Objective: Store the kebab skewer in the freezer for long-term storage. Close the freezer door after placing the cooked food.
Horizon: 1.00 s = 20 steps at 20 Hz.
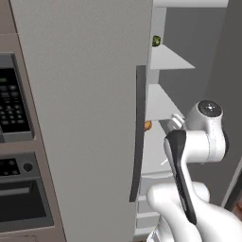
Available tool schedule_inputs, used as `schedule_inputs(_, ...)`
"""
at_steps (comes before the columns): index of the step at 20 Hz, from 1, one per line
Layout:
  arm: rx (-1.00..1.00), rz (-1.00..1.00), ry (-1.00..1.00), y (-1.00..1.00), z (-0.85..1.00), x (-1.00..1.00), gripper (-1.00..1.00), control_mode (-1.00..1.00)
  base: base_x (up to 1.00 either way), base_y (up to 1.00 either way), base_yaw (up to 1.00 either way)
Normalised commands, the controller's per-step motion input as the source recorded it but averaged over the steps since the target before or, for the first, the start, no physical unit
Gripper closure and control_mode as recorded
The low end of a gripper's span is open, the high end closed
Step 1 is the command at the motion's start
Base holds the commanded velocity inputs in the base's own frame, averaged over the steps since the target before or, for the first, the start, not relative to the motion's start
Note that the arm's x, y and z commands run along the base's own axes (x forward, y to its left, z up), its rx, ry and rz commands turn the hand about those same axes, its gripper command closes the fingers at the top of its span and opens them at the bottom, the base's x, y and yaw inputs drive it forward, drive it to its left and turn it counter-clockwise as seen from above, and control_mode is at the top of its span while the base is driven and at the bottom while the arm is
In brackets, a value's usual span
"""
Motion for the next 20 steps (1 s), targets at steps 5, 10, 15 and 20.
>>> schedule_inputs(5,-0.1,0.45,-0.02,-0.13,0.03,0.14,1.0,-1.0,0.0,0.0,0.0)
schedule_inputs(10,-0.07,0.38,0.01,-0.08,0.0,0.46,1.0,-1.0,0.0,0.0,0.0)
schedule_inputs(15,-0.14,0.02,0.01,-0.15,0.0,0.68,1.0,-1.0,0.0,0.0,0.0)
schedule_inputs(20,-0.1,-0.03,-0.06,-0.12,-0.23,0.59,1.0,-1.0,0.0,0.0,0.0)
